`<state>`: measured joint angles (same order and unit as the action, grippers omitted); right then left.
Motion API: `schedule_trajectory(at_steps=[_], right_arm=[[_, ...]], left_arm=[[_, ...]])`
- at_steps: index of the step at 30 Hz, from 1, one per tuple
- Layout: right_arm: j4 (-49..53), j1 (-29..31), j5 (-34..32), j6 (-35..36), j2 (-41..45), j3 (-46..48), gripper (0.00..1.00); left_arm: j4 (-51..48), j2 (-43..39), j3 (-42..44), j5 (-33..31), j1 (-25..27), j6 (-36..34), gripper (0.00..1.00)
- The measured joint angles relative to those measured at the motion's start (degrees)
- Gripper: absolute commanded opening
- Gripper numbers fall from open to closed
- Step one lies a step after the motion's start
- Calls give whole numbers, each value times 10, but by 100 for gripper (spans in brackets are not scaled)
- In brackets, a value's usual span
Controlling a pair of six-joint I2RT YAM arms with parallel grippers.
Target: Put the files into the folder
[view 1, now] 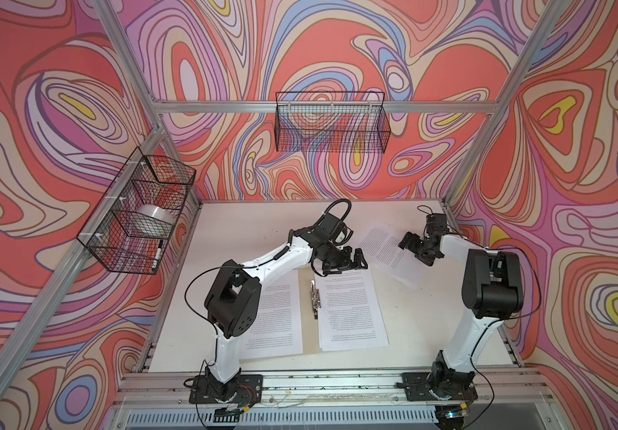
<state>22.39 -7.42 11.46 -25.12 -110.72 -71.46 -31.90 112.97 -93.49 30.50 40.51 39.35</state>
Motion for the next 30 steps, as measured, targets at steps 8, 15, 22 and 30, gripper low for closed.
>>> schedule_trajectory(at_steps=[8, 15, 22, 30], right_arm=[[-50, 0, 72, -31, 1, 19, 94], [-89, 23, 135, -66, 25, 64, 94], [-45, 60, 131, -50, 26, 43, 98], [27, 35, 62, 13, -41, -104, 98]], left_arm=[[0, 79, -103, 17, -16, 13, 100], [-10, 177, -230, 31, -51, 14, 100], [-33, 272, -336, 43, -73, 14, 100], [-37, 323, -379, 56, -92, 21, 100]])
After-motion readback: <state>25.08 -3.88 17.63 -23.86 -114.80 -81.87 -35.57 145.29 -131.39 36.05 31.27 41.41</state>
